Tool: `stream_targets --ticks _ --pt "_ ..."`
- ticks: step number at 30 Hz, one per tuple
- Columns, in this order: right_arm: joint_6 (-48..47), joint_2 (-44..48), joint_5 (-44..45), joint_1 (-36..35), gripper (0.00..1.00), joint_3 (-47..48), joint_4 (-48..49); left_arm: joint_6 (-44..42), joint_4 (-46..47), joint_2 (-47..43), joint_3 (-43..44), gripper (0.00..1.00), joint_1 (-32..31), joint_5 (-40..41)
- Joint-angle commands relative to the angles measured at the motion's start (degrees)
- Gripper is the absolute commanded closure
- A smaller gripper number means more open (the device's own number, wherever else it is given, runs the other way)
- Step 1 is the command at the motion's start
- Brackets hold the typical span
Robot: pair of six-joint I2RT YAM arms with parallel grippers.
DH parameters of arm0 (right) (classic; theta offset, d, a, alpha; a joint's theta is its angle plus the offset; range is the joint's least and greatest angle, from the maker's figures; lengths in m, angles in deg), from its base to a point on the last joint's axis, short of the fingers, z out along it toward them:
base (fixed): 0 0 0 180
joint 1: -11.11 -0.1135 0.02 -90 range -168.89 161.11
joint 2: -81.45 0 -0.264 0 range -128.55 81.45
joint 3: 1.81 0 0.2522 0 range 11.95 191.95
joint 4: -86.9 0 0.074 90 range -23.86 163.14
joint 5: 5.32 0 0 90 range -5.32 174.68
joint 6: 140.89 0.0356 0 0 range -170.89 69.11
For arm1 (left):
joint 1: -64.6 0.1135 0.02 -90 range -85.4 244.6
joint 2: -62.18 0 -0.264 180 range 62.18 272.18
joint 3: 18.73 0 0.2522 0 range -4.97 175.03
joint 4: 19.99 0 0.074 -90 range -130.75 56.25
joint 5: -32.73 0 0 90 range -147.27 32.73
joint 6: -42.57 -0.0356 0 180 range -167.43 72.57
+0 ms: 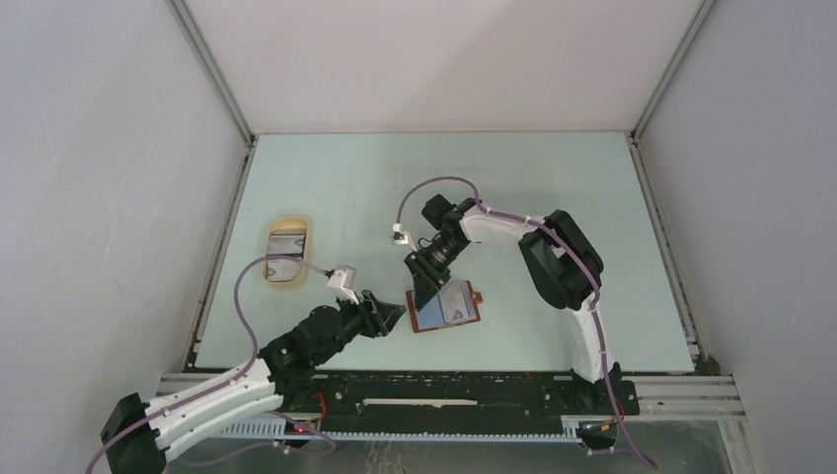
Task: Put the credit cards into the card holder
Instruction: Open the card holder at the center of the board.
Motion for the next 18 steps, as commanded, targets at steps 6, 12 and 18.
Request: stream_targets --ticks 6,12,18 --pt "-18.2 15.5 5.2 0.9 0.48 -0.7 -6.4 -1.1 7.0 6.5 2.3 0.35 0.1 -3.2" --pt "-23.9 28.2 7.1 3.6 0.49 -5.9 -4.2 1.8 8.7 15.5 4.7 0.24 0.6 -2.8" --pt "-23.7 41.8 11.0 6.8 0.34 -13.2 3.9 5.9 12.4 26.0 7.0 0.24 1.1 -3.6"
